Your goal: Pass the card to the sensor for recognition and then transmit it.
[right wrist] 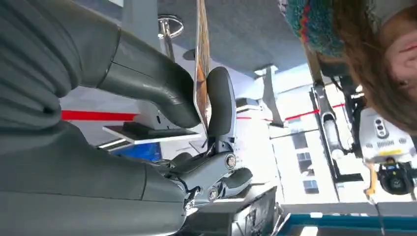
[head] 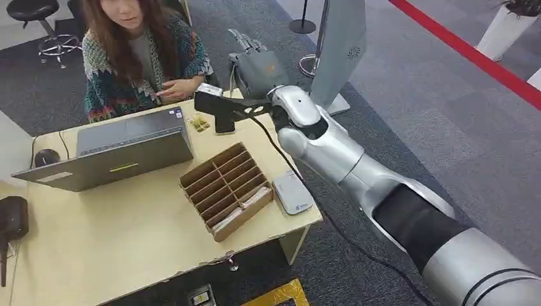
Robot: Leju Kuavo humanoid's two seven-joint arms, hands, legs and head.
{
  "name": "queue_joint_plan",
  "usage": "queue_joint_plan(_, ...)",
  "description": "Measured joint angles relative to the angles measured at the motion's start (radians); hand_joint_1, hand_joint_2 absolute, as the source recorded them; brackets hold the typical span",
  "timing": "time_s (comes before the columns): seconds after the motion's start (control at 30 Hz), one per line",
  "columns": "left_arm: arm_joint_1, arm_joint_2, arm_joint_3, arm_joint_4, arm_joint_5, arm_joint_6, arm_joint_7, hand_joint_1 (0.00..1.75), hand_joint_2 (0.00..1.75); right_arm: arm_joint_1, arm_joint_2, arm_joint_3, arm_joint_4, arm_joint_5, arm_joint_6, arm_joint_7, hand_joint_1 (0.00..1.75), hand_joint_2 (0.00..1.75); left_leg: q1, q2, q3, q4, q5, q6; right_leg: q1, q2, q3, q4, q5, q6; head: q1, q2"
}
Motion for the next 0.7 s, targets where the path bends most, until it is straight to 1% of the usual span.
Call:
queue_joint_plan(0.17,-0.001,-0.003,0.000,0.000,-0.018,0.001,0.013,0.00,0.00,-0.105,0.057,0.044,0.199,-0.062,0.006,-0.030,1.75,1.75,0.000,-0.001,-0.001,0.000,0.000,0.000,0.000,-0.001,-0.001,0.000,0.000,0.000,0.000,0.000)
queue_joint_plan(0.37,-0.001,-0.002,0.000,0.000,-0.028,0.005,0.021,0.00,0.00,-0.185,0.129,0.086,0.393,-0.097,0.000,-0.033,1.75,1.75,0.000,-0.002,-0.002,0.000,0.000,0.000,0.000,-0.002,-0.001,0.000,0.000,0.000,0.000,0.000)
queue_joint_plan(0.5,0.000,-0.002,0.000,0.000,-0.030,0.008,0.021,0.00,0.00,-0.213,0.167,0.106,0.483,-0.111,-0.017,-0.041,1.75,1.75,0.000,-0.002,-0.001,0.000,0.000,0.000,0.000,-0.001,-0.001,0.000,0.000,0.000,0.000,0.000)
queue_joint_plan(0.7,0.001,-0.003,0.000,0.000,-0.036,0.014,0.027,0.00,0.00,-0.227,0.199,0.129,0.581,-0.111,-0.030,-0.047,1.75,1.75,0.000,-0.002,-0.001,0.000,0.000,0.000,0.000,-0.001,-0.001,0.000,0.000,0.000,0.000,0.000)
